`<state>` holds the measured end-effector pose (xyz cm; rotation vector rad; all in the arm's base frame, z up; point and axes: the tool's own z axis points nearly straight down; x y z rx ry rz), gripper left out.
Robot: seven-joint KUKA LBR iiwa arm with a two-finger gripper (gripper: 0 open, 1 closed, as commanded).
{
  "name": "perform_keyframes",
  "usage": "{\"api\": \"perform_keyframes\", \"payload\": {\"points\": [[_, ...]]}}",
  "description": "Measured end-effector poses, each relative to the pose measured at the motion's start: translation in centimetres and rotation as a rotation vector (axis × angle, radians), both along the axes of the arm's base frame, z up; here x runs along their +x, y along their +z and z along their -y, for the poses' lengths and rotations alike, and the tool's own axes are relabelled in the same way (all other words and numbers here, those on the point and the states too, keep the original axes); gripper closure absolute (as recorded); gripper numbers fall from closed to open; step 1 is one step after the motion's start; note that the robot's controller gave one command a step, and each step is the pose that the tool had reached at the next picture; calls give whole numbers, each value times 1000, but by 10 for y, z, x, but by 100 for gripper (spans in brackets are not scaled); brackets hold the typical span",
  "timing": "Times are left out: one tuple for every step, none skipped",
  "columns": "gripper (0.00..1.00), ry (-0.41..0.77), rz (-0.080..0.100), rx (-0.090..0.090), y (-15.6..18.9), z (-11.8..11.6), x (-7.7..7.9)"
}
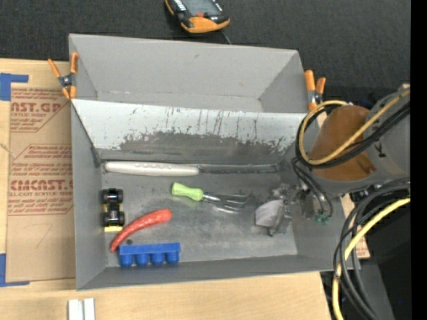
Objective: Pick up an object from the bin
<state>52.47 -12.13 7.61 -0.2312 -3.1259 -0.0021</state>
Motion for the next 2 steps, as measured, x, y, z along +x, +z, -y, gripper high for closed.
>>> {"api": "perform_keyframes", "payload": {"points": [[100, 0, -8, 2, 33, -1, -2], [100, 0, -8, 3, 74, -1, -2]]}}
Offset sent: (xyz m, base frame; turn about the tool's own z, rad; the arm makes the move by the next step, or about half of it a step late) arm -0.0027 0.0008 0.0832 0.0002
